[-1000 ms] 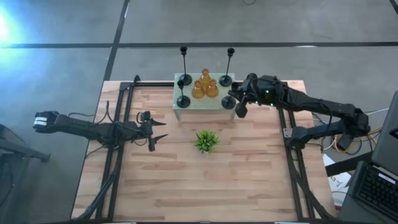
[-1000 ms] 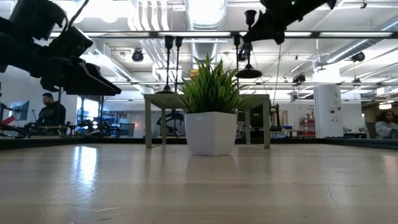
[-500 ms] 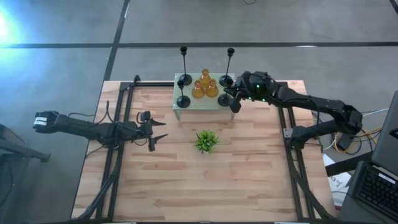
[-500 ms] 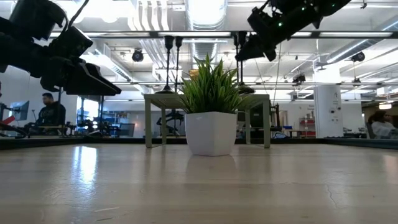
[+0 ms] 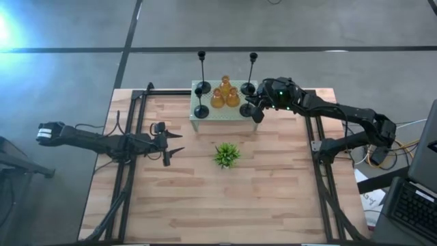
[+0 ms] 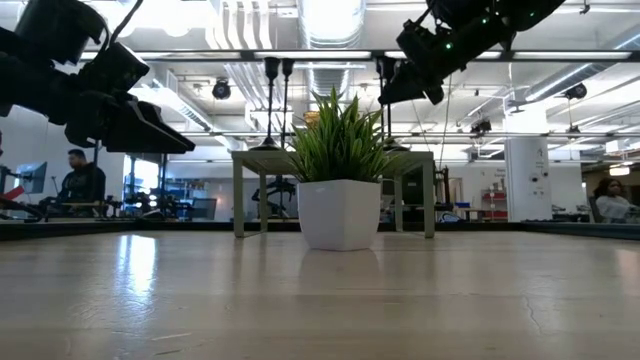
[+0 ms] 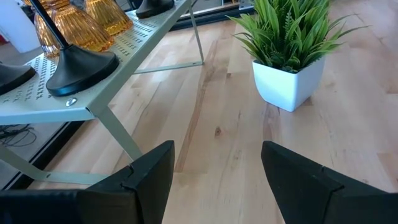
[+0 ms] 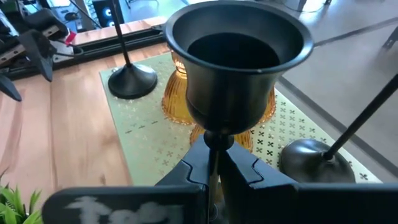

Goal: Pick & Place candle stick holders
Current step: Put the black candle holder on the shelf

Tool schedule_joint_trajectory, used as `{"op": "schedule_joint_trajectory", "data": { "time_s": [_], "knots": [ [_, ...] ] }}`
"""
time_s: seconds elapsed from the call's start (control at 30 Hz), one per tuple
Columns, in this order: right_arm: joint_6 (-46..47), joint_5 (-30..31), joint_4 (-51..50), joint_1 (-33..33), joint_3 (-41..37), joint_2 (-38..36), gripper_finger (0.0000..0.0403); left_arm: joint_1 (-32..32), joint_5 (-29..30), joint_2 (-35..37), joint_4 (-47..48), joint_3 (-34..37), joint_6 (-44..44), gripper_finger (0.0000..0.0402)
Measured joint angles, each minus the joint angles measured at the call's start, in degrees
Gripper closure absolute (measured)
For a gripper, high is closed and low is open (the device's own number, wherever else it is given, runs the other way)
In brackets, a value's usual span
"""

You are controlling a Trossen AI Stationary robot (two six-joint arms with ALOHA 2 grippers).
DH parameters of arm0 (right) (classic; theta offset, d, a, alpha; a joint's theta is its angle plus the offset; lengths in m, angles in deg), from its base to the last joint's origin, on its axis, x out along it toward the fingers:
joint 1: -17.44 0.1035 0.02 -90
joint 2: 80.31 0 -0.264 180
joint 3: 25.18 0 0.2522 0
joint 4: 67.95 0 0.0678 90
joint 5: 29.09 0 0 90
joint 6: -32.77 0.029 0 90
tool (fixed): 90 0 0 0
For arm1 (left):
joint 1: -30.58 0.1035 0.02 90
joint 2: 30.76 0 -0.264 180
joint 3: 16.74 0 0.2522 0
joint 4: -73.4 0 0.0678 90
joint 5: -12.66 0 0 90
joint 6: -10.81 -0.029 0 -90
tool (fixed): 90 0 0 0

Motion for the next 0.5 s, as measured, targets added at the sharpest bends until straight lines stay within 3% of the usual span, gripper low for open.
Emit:
{"op": "schedule_joint_trajectory", "data": {
  "time_s": [0.2,0.5],
  "knots": [
    [0.0,0.0,0.0,0.0,0.0,0.2,0.0387,0.0,0.0,0.0,0.0,0.0,0.0,0.0156],
    [1.3,0.0,-0.3,0.0,0.0,0.2,0.0344,0.0,0.0,0.0,0.0,0.0,0.0,0.0156]
  ]
}}
